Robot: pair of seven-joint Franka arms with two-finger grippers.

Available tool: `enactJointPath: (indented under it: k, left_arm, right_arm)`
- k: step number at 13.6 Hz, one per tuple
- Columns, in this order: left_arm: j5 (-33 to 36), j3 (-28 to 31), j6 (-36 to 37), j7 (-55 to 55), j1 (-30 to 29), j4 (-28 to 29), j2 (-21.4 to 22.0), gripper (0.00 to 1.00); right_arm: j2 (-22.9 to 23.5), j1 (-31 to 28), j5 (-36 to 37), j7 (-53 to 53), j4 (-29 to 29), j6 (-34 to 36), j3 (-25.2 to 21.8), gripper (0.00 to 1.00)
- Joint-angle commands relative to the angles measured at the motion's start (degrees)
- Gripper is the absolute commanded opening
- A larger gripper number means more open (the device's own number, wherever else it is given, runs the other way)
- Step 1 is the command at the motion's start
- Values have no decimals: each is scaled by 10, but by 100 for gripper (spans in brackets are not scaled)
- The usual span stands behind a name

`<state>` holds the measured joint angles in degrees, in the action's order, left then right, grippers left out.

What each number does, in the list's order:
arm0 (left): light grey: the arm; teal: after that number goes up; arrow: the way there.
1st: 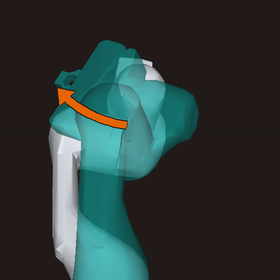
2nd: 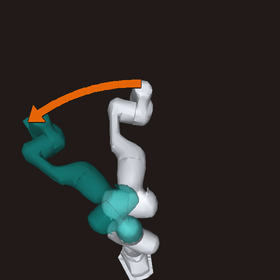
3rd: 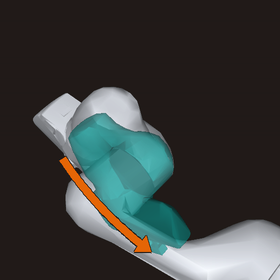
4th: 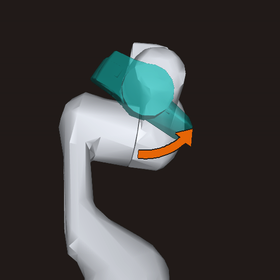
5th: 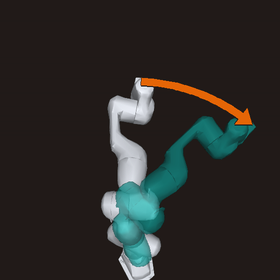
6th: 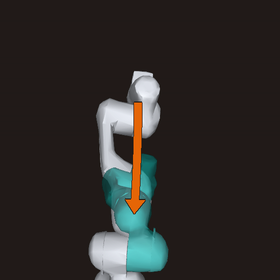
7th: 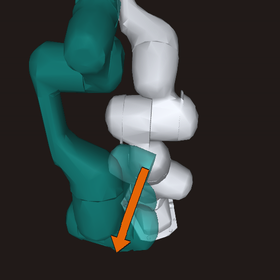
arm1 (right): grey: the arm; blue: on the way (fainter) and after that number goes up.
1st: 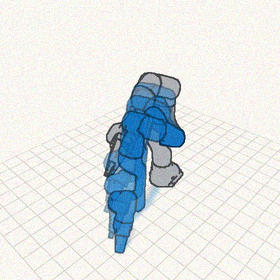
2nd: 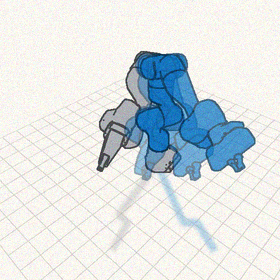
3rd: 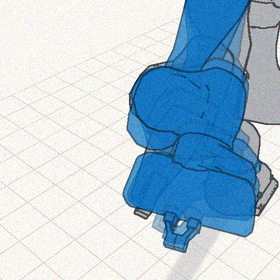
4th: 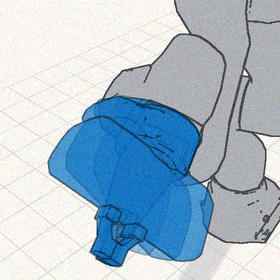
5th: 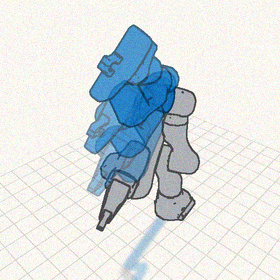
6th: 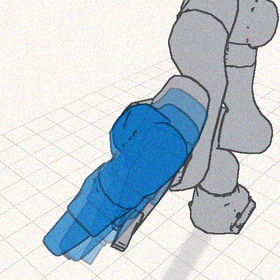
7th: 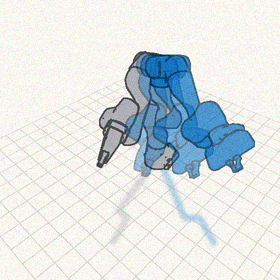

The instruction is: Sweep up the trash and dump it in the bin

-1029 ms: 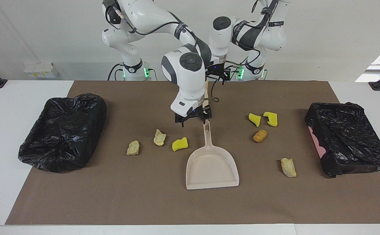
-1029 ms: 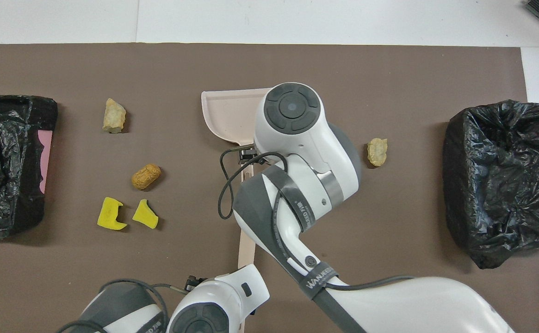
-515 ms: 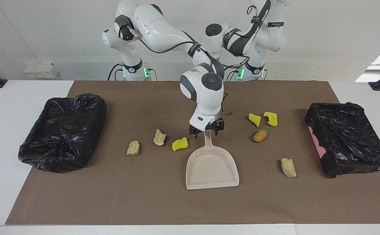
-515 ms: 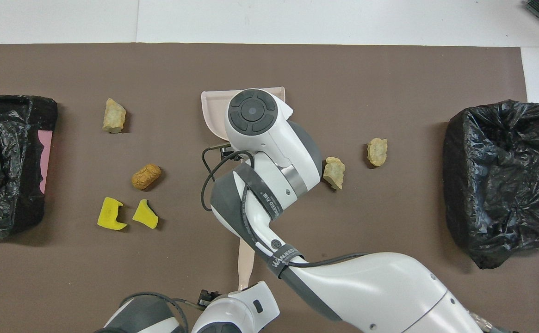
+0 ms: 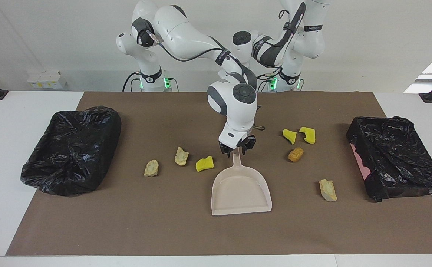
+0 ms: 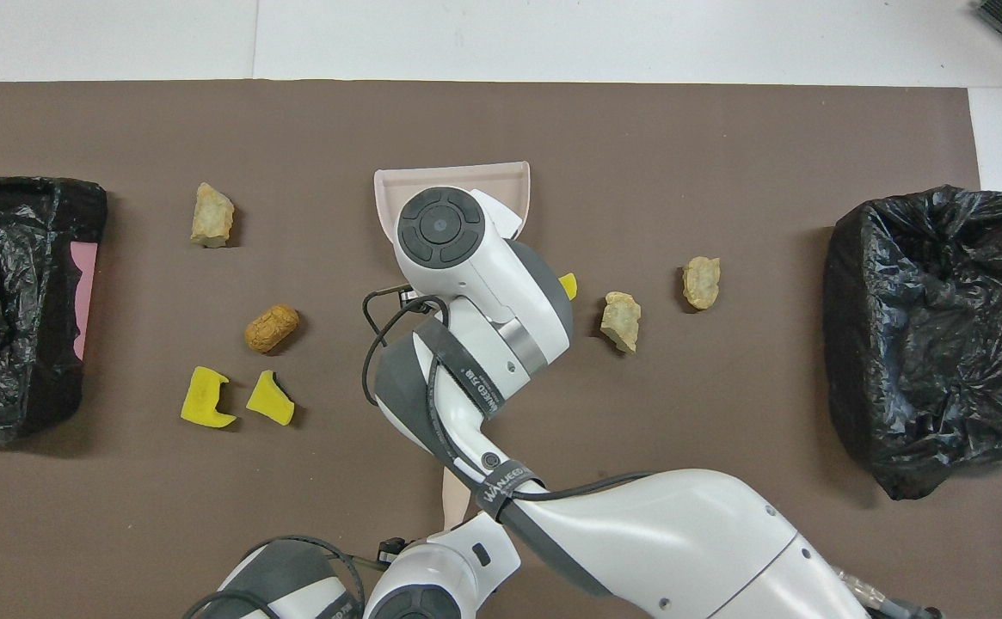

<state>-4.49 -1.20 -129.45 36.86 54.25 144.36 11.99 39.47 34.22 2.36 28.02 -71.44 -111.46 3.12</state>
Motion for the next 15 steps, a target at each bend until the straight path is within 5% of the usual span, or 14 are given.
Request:
enactJointPath:
  k: [1,4,5,8,12,15]
  left_arm:
    - [-24,8,28,7,14,8,14,57]
    - [-26,8,30,1,14,8,14,57]
    - [-26,8,30,0,14,7,14,50]
    - [-26,10,34,1,12,0,8,0]
    - [-25,14,67,1,2,-14,8,0]
    - [-11,16,126,-13,-74,-60,23,0]
  right_arm:
    - [-1,1,11,12,-4,-1,2,42]
    - [-1,0,8,12,-13,-3,2,6]
    - [-4,0,8,11,-19,-1,2,0]
    - [-5,-9,-2,11,-15,9,2,0]
    - [-36,-47,-2,-31,-16,11,9,0]
    - [-58,-72,-16,-115,-20,21,10,0]
